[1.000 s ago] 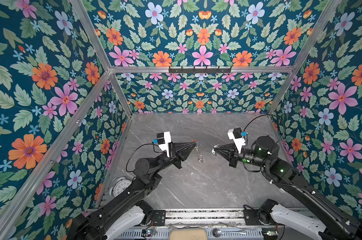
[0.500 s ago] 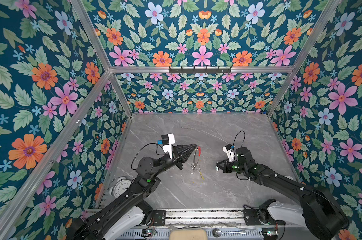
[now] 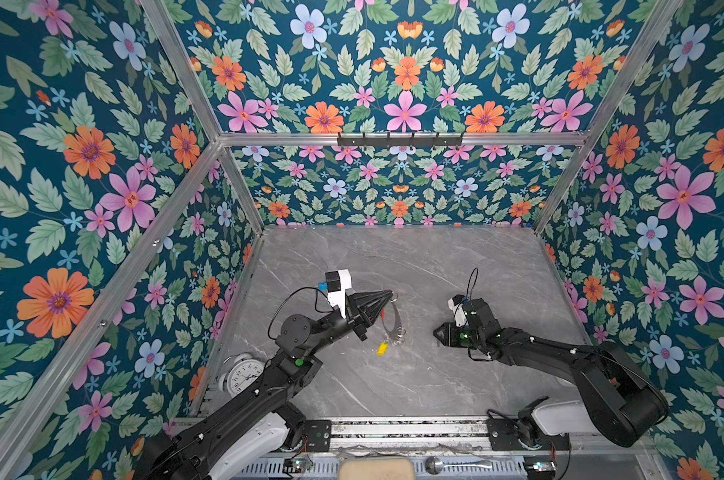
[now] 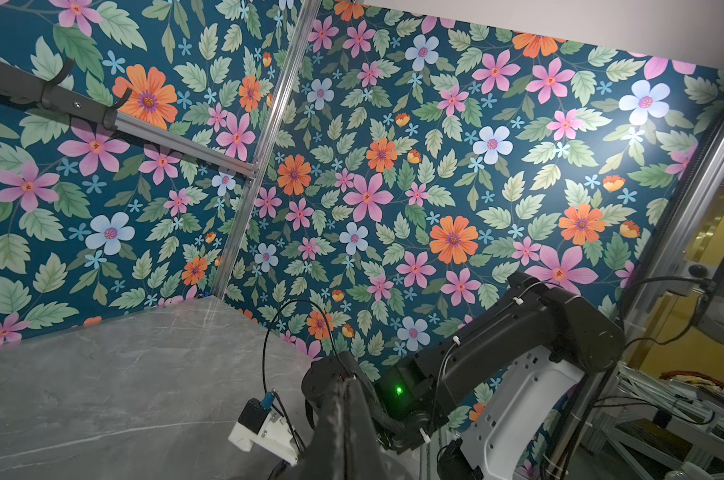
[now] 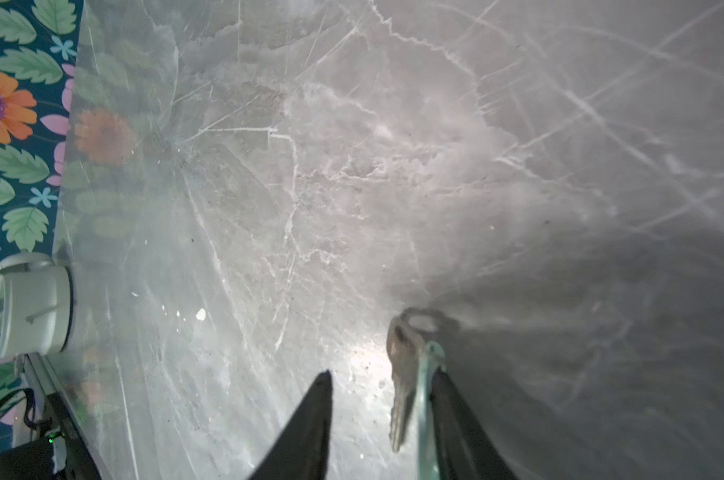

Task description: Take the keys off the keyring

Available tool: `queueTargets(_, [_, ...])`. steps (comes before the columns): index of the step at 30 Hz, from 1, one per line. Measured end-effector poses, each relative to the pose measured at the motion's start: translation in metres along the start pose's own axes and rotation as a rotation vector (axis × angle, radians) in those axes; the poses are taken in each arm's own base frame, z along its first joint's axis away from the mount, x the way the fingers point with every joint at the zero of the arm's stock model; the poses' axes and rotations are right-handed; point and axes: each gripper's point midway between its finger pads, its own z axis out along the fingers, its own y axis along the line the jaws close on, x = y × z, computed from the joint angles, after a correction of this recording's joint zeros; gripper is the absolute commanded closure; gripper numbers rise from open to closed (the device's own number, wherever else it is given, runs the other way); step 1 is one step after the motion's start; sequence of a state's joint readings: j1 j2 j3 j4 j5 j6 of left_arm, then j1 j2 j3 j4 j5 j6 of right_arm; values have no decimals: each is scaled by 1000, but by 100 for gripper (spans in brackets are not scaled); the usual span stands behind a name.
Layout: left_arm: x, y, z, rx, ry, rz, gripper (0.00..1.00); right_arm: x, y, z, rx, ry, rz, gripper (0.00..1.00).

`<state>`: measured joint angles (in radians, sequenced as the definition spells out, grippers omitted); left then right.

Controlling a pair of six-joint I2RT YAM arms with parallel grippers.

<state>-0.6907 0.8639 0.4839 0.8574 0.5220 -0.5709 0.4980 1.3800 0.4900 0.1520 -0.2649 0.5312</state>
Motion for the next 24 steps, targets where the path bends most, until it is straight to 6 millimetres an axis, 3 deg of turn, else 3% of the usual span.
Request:
queueTargets(5, [1,1,0,-5,2,-5,100,-21,12,-17,-13,-76,-7,40])
queueTargets(10, [1,2,0,-7,1,-5,100,-54,47,-56,-88,-190,-51,33])
queueTargets(17, [-3,3,2,-15,-8,-3,100,-98,128,-143,-277,-366,-198,32])
queueTargets(21, [-7,7,7,-34,-12,-4,100,-98,184,-186,-397,-412,-335,31])
queueTargets(24, [-10,11,11,-57,-11,-4,100,-90,215,-207,-475,-430,-417,31])
